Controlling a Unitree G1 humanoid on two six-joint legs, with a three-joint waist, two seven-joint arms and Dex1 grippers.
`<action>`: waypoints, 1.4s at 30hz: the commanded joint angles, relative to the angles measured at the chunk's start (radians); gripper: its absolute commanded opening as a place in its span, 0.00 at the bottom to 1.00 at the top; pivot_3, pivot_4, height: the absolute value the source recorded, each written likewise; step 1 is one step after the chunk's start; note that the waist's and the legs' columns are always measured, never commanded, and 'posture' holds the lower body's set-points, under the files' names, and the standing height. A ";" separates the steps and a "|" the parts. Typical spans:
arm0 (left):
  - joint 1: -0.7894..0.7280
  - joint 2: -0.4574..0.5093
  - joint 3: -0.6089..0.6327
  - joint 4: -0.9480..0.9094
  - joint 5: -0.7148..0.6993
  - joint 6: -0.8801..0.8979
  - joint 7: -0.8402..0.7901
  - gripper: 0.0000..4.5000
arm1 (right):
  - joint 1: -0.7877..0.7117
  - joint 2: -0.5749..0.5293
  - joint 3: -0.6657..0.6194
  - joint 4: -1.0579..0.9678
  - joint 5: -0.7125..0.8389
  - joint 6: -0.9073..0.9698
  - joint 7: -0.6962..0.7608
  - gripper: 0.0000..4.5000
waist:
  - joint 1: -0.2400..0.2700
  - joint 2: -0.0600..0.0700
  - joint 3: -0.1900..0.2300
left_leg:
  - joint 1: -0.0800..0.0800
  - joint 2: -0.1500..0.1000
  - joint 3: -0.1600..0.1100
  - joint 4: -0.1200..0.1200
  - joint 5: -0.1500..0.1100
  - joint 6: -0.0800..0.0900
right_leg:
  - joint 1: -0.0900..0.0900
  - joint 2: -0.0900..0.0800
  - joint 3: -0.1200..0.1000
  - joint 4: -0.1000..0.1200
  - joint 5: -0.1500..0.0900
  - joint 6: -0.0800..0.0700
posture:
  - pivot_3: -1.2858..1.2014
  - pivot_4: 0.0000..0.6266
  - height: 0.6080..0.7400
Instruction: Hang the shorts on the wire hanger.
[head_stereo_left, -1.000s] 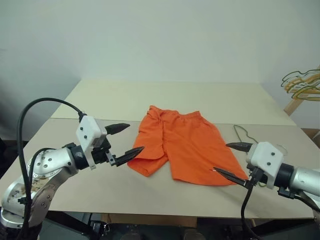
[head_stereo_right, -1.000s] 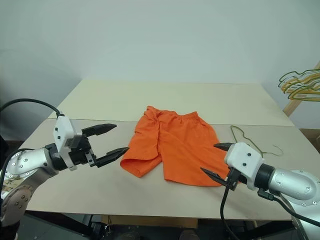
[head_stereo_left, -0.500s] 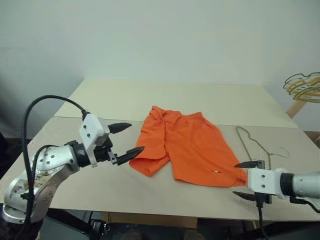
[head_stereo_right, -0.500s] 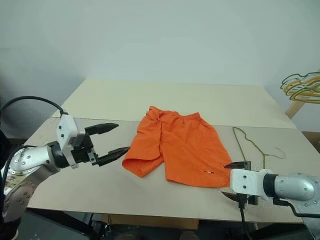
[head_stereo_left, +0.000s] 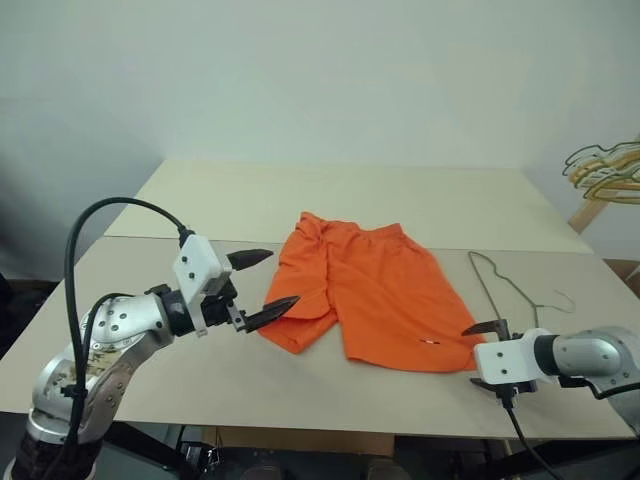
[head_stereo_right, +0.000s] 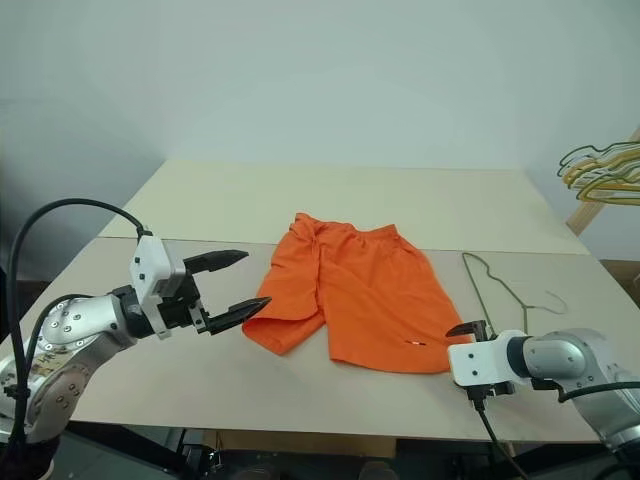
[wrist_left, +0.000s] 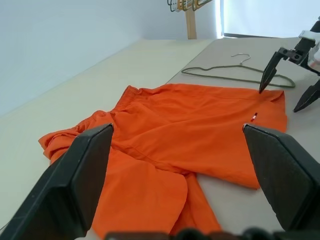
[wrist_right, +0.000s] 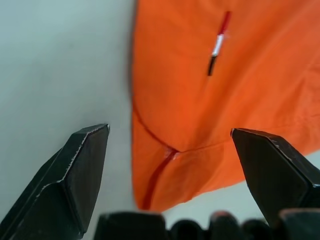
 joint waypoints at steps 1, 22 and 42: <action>-0.021 -0.009 -0.001 -0.018 0.004 -0.027 0.003 1.00 | -0.081 0.018 0.056 0.097 -0.116 -0.064 -0.073 0.96 | -0.005 -0.001 0.000 | 0.001 0.000 0.000 0.000 0.000 0.000 | 0.000 0.000 0.000 0.000 0.000 0.000 | 0.51 0.00 1.00; -0.037 -0.041 -0.040 -0.001 0.051 -0.045 0.012 1.00 | -0.159 0.212 0.105 -0.277 0.167 0.396 0.080 0.01 | -0.016 0.001 0.001 | 0.006 0.008 -0.001 0.000 -0.003 -0.006 | 0.011 0.002 -0.005 -0.008 0.001 -0.001 | 0.50 0.00 1.00; -0.142 0.019 -0.022 0.128 0.115 -0.095 -0.059 1.00 | -0.501 0.665 0.463 -0.314 0.077 0.868 -0.010 0.53 | -0.021 0.001 0.000 | -0.021 0.004 -0.001 0.010 0.001 -0.012 | -0.021 0.002 -0.015 0.008 0.002 -0.003 | 0.51 0.00 1.00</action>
